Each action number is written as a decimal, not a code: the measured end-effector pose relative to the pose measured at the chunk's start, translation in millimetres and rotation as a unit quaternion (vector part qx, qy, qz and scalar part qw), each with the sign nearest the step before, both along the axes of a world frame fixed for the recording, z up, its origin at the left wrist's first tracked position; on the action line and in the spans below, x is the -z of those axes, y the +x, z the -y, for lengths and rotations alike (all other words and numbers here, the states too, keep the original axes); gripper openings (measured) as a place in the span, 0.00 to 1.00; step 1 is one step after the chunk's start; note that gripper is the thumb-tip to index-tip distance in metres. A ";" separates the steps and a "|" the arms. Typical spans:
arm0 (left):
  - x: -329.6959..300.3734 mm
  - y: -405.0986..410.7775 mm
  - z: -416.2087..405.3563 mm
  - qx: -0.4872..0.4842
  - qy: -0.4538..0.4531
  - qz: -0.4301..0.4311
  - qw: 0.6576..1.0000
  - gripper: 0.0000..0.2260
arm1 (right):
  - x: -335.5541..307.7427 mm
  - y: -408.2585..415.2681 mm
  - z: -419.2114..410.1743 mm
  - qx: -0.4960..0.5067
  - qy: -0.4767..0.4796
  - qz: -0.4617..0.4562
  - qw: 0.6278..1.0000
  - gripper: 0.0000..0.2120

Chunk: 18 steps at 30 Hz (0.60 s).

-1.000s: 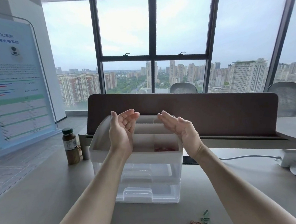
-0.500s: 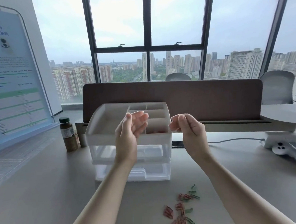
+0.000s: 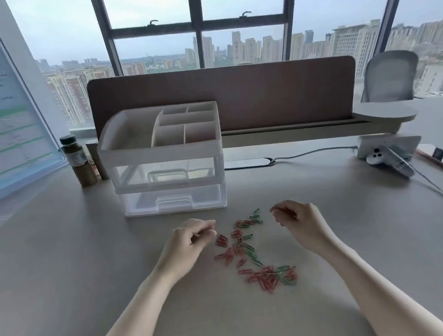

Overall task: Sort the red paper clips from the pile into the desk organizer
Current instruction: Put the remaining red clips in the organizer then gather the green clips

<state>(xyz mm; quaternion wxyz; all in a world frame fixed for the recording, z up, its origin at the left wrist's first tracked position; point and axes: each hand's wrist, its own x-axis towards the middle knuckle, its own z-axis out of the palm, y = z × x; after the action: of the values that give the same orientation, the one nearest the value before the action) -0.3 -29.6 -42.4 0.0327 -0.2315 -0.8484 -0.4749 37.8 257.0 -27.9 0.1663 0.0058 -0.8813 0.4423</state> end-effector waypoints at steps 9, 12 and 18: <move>5.4 1.8 -0.6 0.086 -0.207 -0.036 0.974 0.40 | 9.6 7.4 4.5 -0.031 0.058 0.032 0.997 0.05; 7.2 -2.8 -4.2 0.086 -0.199 -0.067 0.974 0.36 | 11.7 7.2 4.4 -0.037 0.078 0.025 0.996 0.05; 3.4 -7.8 -13.5 0.085 -0.140 -0.100 0.981 0.17 | 12.1 7.4 5.3 -0.048 0.084 0.017 0.995 0.06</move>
<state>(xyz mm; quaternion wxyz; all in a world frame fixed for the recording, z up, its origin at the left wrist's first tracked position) -8.1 -16.0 -45.7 0.0444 -0.3515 -0.8762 -0.3267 45.2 251.6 -40.0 0.1284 0.0542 -0.9166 0.3747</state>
